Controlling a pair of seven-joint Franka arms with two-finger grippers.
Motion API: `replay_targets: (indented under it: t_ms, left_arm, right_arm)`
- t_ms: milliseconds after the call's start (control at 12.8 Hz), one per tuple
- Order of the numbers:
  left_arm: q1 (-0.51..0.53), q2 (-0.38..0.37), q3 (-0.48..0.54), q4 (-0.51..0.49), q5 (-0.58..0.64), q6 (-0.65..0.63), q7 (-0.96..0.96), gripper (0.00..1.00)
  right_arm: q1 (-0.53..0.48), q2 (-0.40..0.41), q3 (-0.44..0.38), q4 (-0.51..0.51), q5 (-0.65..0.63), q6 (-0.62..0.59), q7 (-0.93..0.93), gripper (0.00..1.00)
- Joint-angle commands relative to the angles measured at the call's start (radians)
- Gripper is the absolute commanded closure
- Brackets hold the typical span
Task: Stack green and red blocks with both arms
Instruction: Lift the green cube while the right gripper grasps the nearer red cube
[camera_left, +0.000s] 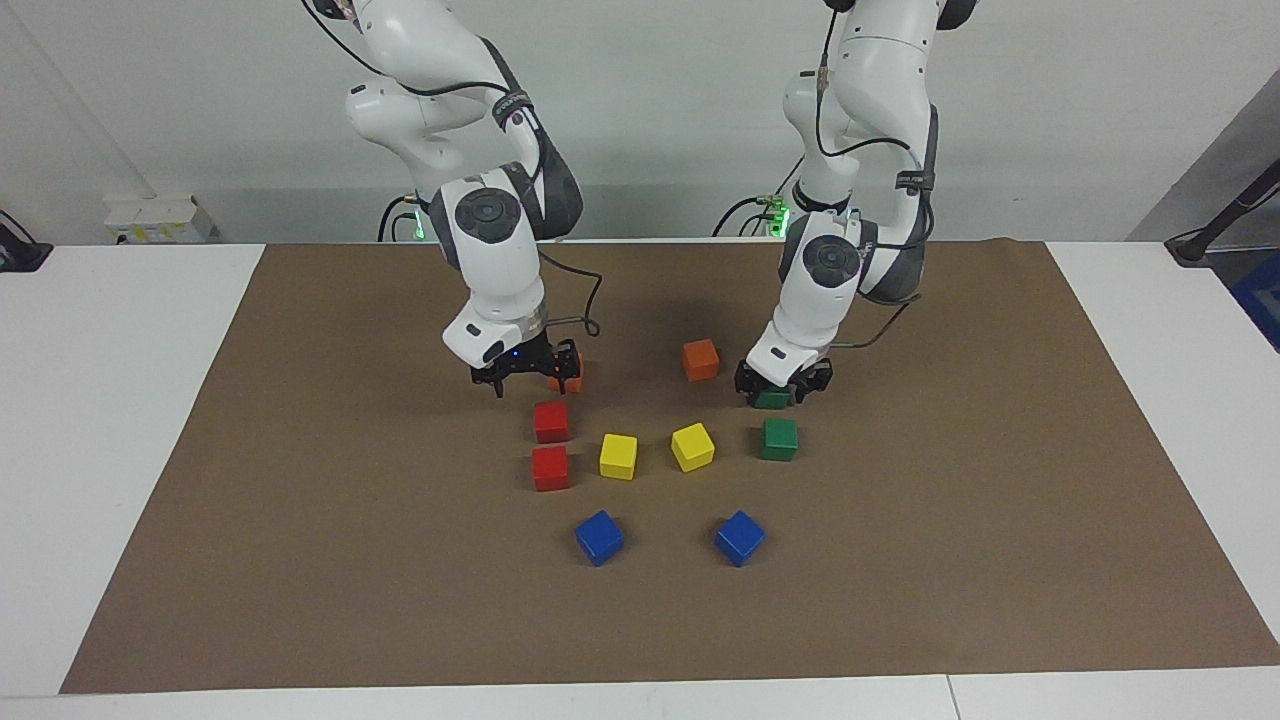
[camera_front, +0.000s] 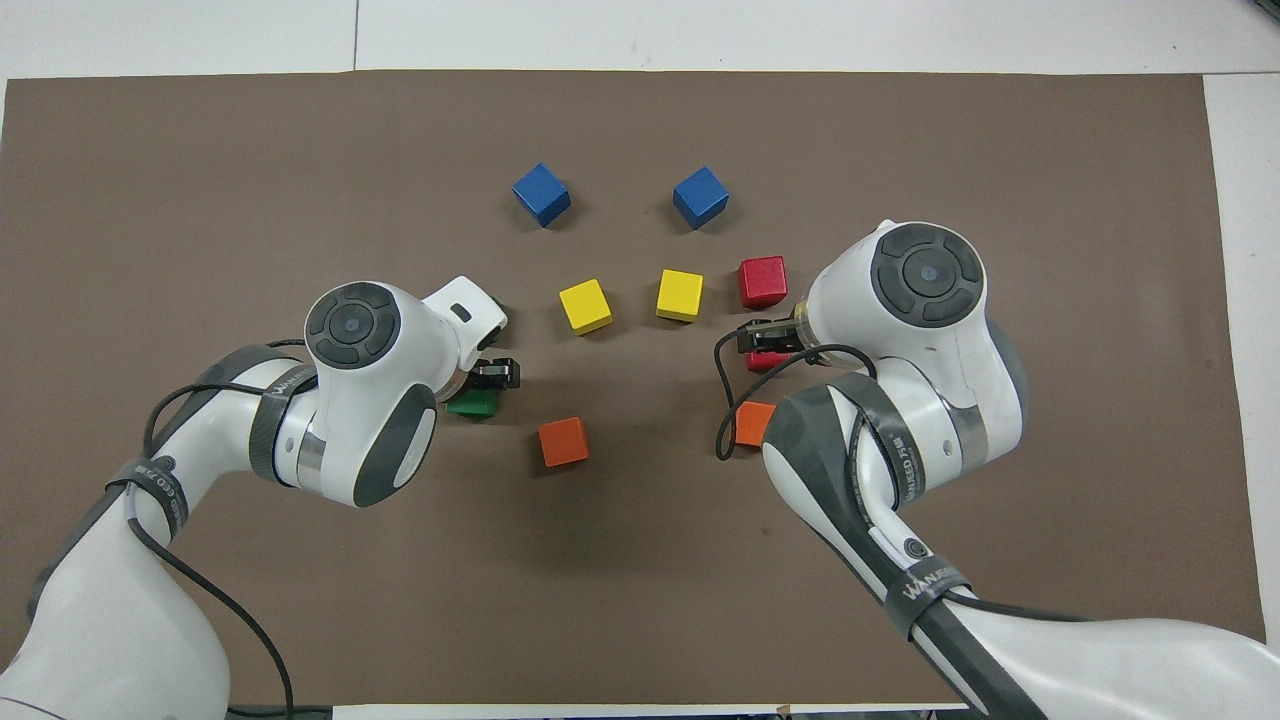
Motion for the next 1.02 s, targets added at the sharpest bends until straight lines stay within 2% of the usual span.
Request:
replay_targets:
  t_ms: [0, 157, 235, 313, 470, 626, 861, 939]
  left_arm:
    - [-0.022, 0.0, 0.018, -0.012, 0.014, 0.017, -0.005, 0.48]
    - [-0.04, -0.004, 0.018, -0.026, 0.022, 0.002, -0.007, 0.64]
    - [-0.043, -0.007, 0.019, -0.031, 0.022, -0.003, -0.014, 0.84]
    - [-0.043, -0.007, 0.018, -0.028, 0.022, -0.008, -0.015, 1.0]
    - [-0.031, -0.009, 0.018, -0.014, 0.022, -0.023, -0.01, 1.0]
    - [0.009, -0.035, 0.016, 0.049, 0.022, -0.134, 0.002, 1.0]
    - [0.075, -0.108, 0.016, 0.133, 0.017, -0.3, 0.036, 1.0]
    - [0.107, -0.146, 0.016, 0.133, 0.014, -0.327, 0.06, 1.0]
  right_arm:
    - [-0.001, 0.026, -0.002, -0.011, 0.017, 0.05, -0.029, 0.0]
    - [0.002, 0.06, -0.002, 0.007, 0.017, 0.068, -0.015, 0.0]
    - [0.0, 0.076, -0.002, 0.009, 0.017, 0.085, -0.004, 0.0]
    - [0.002, 0.092, -0.002, 0.017, 0.019, 0.096, 0.002, 0.0]
    - [0.031, 0.126, -0.002, 0.052, 0.019, 0.102, 0.055, 0.0]
    - [0.032, 0.158, -0.002, 0.06, 0.019, 0.142, 0.068, 0.0]
    - [0.029, 0.168, -0.002, 0.052, 0.019, 0.151, 0.068, 0.01]
    - [0.029, 0.168, -0.002, 0.046, 0.019, 0.153, 0.065, 0.02]
